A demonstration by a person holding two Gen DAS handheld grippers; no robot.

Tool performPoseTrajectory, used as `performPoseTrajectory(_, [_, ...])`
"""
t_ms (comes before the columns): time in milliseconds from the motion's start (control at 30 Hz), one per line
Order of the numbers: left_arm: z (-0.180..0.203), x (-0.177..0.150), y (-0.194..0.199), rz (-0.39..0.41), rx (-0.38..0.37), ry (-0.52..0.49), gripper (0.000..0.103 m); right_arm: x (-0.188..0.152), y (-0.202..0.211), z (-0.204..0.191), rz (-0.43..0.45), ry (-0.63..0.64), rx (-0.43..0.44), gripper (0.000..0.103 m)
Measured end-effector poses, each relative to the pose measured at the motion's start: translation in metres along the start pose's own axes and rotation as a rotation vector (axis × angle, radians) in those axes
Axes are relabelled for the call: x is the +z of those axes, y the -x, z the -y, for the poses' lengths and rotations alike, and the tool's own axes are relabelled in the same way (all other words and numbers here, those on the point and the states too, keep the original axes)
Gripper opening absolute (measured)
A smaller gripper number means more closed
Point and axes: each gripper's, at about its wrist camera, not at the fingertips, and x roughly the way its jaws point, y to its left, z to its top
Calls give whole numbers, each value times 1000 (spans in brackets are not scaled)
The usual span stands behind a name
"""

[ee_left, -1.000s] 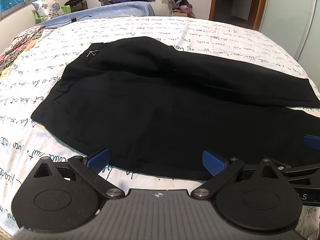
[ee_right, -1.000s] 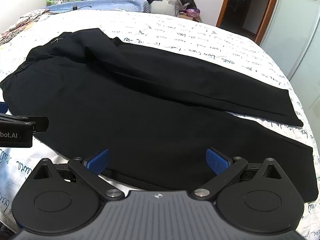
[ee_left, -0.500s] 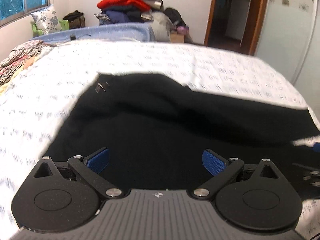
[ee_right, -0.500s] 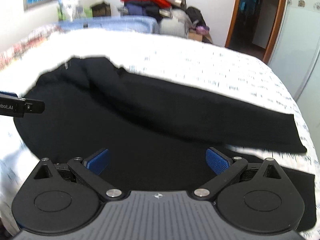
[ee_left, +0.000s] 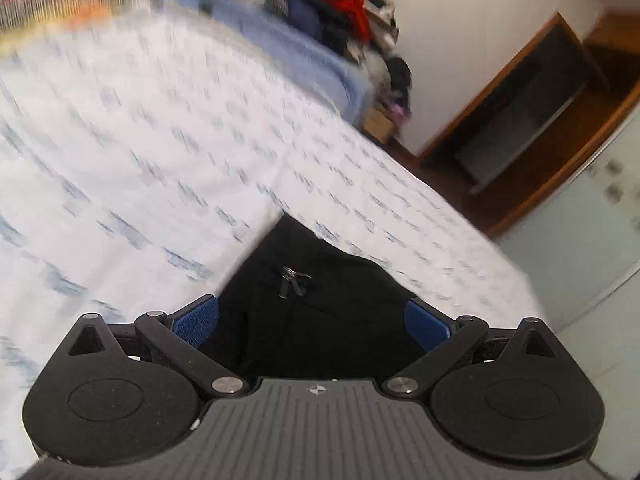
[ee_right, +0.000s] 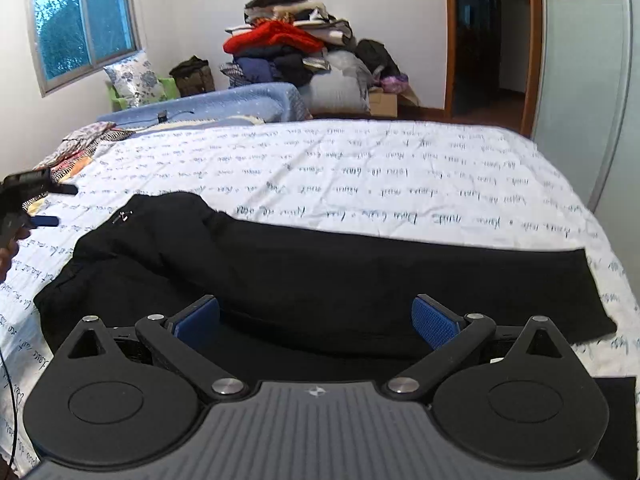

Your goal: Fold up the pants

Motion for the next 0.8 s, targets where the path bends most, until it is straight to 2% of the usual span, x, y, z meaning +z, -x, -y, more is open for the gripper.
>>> performPoseTrajectory(33, [-7,5,-14,-45,-33,36,101,-2,-4,0,-12,-4,0,103])
performPoseTrajectory(100, [-18,12,-35,-76,-34,74,101,-4,-12,-1,-32,-10,0,103])
performPoseTrajectory(300, [-42,40,-79,-56,30,40,101,-9,-31,1,-80,-32,-13,103])
performPoseTrajectory(433, [-43,46,-103,-130,-34,33,101,-5,-45,4,-100,-49,-20,103])
performPoseTrajectory(533, [-36,47,-112,-142,-87,1,100,-1,-60,3,-118,-58,-9,103])
performPoseTrajectory(633, [-34,50,-121,-144,-157,14,99,3,-70,-3,-116,-44,8,103])
performPoseTrajectory(700, [-31,50,-132,-169,-156,-8,99,7,-76,-7,-116,-31,21,103])
performPoseTrajectory(800, [-23,53,-143,-167,-152,-65,98,11,-85,-10,-116,-25,37,103])
